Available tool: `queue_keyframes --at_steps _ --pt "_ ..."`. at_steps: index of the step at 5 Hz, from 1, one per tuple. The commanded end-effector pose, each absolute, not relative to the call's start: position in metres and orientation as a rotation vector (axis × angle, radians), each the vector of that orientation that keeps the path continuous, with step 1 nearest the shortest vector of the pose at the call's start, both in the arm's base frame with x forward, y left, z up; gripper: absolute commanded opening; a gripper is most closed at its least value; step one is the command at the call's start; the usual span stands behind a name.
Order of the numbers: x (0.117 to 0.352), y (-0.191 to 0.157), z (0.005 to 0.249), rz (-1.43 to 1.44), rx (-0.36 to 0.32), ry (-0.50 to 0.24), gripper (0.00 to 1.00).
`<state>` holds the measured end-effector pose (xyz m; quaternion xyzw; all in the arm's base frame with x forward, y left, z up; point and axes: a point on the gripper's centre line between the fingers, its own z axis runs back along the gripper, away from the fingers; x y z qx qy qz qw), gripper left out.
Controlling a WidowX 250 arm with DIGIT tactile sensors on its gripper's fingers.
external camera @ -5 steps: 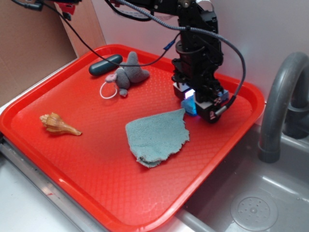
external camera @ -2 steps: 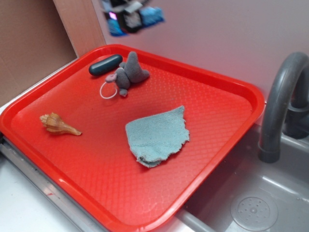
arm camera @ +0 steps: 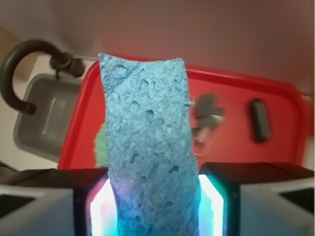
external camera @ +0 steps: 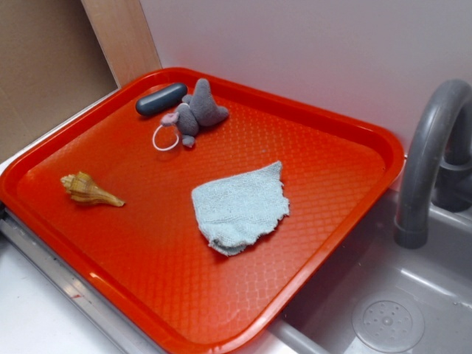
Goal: Grab the blue sponge.
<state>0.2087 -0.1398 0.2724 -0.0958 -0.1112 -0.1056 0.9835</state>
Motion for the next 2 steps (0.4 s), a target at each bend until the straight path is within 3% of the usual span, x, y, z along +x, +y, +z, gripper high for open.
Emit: queue_keyframes --at_steps 1,2 --pt "0.1552 -0.12 0.3049 0.07 0.099 -0.405 0.0" --pt "0.151 -0.1177 0.3015 0.023 -0.011 -0.365 0.0"
